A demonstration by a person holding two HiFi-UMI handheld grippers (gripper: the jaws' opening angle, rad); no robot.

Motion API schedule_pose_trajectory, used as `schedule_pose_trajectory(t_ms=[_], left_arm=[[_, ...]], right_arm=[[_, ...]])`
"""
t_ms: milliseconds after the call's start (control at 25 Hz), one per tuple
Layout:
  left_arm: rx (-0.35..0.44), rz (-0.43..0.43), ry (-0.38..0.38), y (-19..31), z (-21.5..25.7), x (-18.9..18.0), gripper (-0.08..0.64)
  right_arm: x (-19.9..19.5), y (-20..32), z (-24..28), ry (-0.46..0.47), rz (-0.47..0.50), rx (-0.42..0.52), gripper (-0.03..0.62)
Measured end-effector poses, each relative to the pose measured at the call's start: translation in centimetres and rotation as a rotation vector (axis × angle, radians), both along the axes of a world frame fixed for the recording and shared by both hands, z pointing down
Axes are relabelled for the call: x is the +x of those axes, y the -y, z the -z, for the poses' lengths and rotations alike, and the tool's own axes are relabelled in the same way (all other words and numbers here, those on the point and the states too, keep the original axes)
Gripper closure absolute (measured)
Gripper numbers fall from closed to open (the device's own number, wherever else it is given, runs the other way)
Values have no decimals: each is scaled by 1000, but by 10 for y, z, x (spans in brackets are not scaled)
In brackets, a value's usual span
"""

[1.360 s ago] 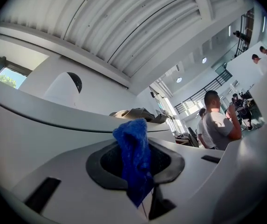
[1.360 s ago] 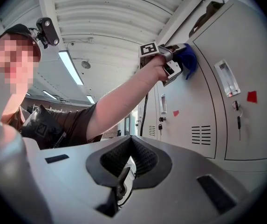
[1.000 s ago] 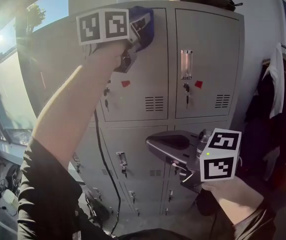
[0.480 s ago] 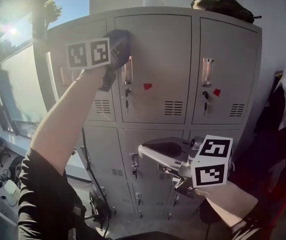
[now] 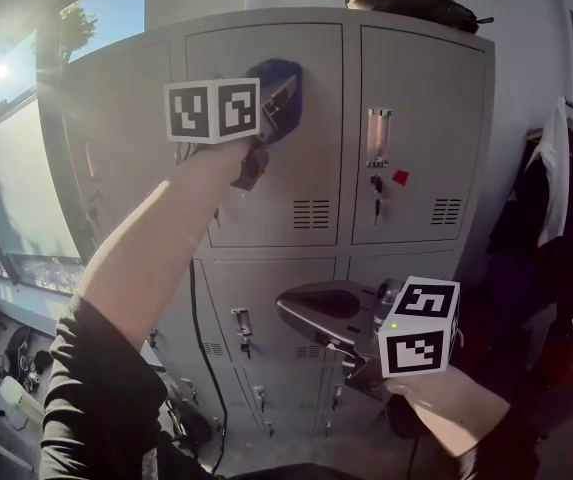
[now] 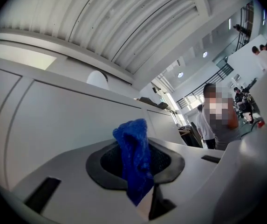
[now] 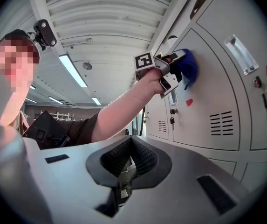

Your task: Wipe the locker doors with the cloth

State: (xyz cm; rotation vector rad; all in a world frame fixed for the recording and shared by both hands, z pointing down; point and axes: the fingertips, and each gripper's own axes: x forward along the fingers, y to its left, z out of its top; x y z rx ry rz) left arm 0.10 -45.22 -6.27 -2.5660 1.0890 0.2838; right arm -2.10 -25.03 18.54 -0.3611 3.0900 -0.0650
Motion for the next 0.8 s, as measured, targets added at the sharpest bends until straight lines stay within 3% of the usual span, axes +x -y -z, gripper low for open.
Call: schedule_pose_trajectory(t_ms=[240, 400, 600, 800], left_arm=[[3, -80, 46, 0, -9, 77, 456], [4, -84, 46, -2, -8, 89, 456], [-2, -51, 29, -9, -5, 57, 456], [12, 24, -12, -19, -4, -19, 456]], right_arm=[[31, 2, -4, 23, -53, -10, 595], [45, 0, -5, 27, -73, -11, 595], [37, -4, -7, 19, -52, -17, 595], [6, -13, -10, -4, 21, -16, 595]])
